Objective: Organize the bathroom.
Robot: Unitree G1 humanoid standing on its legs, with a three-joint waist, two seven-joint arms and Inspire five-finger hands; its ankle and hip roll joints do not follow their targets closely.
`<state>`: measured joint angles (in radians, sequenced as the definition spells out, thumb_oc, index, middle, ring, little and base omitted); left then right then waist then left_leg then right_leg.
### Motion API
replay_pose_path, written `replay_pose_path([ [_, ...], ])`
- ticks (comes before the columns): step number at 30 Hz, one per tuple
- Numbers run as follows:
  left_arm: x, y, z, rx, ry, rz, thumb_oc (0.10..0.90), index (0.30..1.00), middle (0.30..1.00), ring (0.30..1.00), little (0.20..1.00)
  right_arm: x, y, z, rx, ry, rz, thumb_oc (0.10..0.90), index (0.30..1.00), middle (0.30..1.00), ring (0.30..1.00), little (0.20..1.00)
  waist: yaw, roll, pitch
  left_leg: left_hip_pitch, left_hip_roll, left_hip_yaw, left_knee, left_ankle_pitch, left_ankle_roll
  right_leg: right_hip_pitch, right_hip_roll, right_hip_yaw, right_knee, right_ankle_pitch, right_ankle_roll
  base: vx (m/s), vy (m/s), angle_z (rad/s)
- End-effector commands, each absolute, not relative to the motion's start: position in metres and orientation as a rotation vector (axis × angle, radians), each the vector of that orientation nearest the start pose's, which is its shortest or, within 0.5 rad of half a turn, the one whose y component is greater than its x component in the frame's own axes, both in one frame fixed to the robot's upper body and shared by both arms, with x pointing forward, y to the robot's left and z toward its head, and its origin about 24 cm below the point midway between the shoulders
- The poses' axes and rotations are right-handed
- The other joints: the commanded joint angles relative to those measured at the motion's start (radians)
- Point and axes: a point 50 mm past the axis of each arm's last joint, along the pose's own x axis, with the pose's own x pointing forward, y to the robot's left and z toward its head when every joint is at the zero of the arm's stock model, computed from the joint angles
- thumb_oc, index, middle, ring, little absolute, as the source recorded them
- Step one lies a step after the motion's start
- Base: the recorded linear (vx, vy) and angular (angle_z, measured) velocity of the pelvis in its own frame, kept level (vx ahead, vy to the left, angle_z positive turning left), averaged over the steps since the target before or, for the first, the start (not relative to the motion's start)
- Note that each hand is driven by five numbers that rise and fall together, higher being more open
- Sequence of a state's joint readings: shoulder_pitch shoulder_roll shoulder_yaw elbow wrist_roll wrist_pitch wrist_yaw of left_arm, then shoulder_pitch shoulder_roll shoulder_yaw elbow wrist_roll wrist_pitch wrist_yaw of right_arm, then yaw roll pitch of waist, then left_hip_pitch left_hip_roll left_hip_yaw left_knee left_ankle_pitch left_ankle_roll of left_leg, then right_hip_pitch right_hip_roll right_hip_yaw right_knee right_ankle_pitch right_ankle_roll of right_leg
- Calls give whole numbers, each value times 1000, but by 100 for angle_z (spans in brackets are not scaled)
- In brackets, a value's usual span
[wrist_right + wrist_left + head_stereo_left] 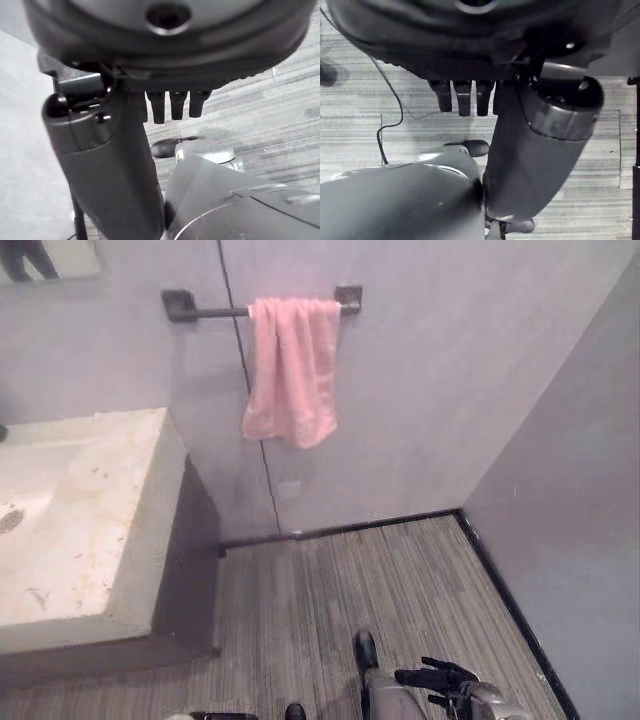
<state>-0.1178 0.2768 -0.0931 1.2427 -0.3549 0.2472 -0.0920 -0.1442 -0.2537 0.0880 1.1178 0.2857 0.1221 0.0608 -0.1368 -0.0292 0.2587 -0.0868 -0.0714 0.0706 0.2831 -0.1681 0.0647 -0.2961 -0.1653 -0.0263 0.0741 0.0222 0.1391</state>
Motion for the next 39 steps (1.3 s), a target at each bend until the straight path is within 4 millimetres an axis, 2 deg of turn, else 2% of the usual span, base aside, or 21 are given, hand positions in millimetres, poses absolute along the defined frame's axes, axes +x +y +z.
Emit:
replay_pose_path([
  [1,77,231,-165,-109,1434,175,800,900,900,900,900,83,-236,-164,-126,1417,-89,800,900,900,900,900,-6,17,26,45,18,37,146,-185,21,-39,-8,23,30,107,31,382,-369,39],
  [3,81,227,-164,-152,1402,151,800,900,900,900,900,84,-234,-164,-147,1411,-91,800,900,900,900,900,-13,39,16,104,71,32,97,-147,-2,-48,-2,29,122,93,24,393,-316,32],
  [5,80,226,-164,-144,1416,121,800,900,900,900,900,82,-232,-165,-147,1412,-105,800,900,900,900,900,-19,46,-2,118,99,39,78,-96,-13,-26,7,27,119,83,14,433,-368,57],
  [6,77,225,-165,-153,1429,133,800,900,900,900,900,81,-231,-165,-171,1420,-99,800,900,900,900,900,-18,49,-24,132,118,38,51,-41,-29,10,23,18,101,65,1,395,-348,56],
  [8,76,226,-165,-154,1431,135,800,900,900,900,900,80,-231,-165,-175,1422,-98,800,900,900,900,900,-19,49,-29,135,124,39,44,-30,-32,19,27,17,98,60,-3,273,-243,27],
  [10,73,228,-166,-152,1426,171,800,900,900,900,900,75,-231,-166,-189,1434,-103,800,900,900,900,900,-28,57,-65,162,176,40,5,83,-66,69,67,-1,86,25,-39,354,-338,20],
  [12,74,230,-165,-158,1419,184,800,900,900,900,900,74,-232,-166,-191,1434,-99,800,900,900,900,900,-29,56,-77,164,189,37,6,120,-75,86,77,-7,75,20,-49,242,-295,18],
  [13,81,239,-162,-124,1382,197,800,900,900,900,900,74,-234,-165,-177,1429,-115,800,900,900,900,900,-37,49,-101,147,245,62,56,220,-97,129,108,-29,50,-5,-84,292,-404,16],
  [14,84,240,-161,-111,1377,188,800,900,900,900,900,74,-235,-165,-166,1429,-126,800,900,900,900,900,-40,45,-104,136,257,71,72,233,-99,140,111,-35,44,-7,-91,309,-452,44],
  [16,96,244,-158,-70,1337,171,800,900,900,900,900,75,-239,-164,-165,1430,-147,800,900,900,900,900,-38,33,-105,84,259,81,90,220,-83,175,117,-44,32,-22,-101,167,-240,60],
  [17,108,246,-154,-34,1309,149,800,900,900,900,900,77,-242,-162,-153,1422,-173,800,900,900,900,900,-30,30,-94,43,221,87,32,178,-69,213,119,-53,28,-39,-90,238,-221,79],
  [18,118,250,-149,-3,1274,117,800,900,900,900,900,80,-245,-161,-137,1410,-194,800,900,900,900,900,-26,36,-90,33,199,100,-62,173,-75,229,126,-61,26,-48,-82,239,-174,75],
  [20,124,254,-146,26,1254,104,800,900,900,900,900,82,-250,-159,-135,1399,-207,800,900,900,900,900,-19,48,-81,15,189,83,-167,198,-94,252,142,-56,27,-64,-77,216,-108,38],
  [21,127,258,-143,57,1239,103,800,900,900,900,900,83,-253,-158,-143,1391,-211,800,900,900,900,900,-4,64,-68,-5,191,24,-283,256,-123,279,162,-41,32,-86,-75,261,-126,15],
  [23,127,261,-141,78,1235,110,800,900,900,900,900,85,-254,-157,-144,1385,-203,800,900,900,900,900,5,68,-62,-14,200,-4,-325,281,-133,299,169,-32,29,-100,-76,204,-106,-7],
  [24,125,265,-141,89,1237,127,800,900,900,900,900,84,-254,-157,-141,1382,-191,800,900,900,900,900,16,70,-58,-24,199,-41,-363,295,-141,326,174,-19,16,-112,-75,204,-91,-42],
  [25,122,269,-141,104,1235,140,800,900,900,900,900,83,-253,-158,-145,1383,-173,800,900,900,900,900,25,70,-57,-32,199,-72,-365,295,-141,341,173,-10,15,-123,-75,188,-84,-43],
  [27,118,274,-140,109,1243,167,800,900,900,900,900,82,-253,-158,-154,1382,-176,800,900,900,900,900,30,73,-57,-30,190,-79,-331,280,-134,341,163,-4,21,-133,-72,114,-8,-78],
  [32,119,287,-136,111,1238,225,800,900,900,900,900,75,-254,-159,-185,1415,-186,800,900,900,900,900,13,93,-63,-8,179,-33,-315,250,-129,311,143,-17,40,-137,-65,78,64,-76],
  [37,131,298,-127,242,1195,181,800,900,900,900,900,74,-260,-158,-204,1401,-240,800,900,900,900,900,8,111,-71,-3,155,-26,-303,228,-119,288,133,-22,45,-133,-63,28,40,-4],
  [39,144,303,-118,328,1149,167,800,900,900,900,900,78,-268,-155,-188,1365,-310,800,900,900,900,900,2,121,-71,7,156,-12,-328,236,-124,286,138,-26,33,-128,-64,24,44,-9],
])
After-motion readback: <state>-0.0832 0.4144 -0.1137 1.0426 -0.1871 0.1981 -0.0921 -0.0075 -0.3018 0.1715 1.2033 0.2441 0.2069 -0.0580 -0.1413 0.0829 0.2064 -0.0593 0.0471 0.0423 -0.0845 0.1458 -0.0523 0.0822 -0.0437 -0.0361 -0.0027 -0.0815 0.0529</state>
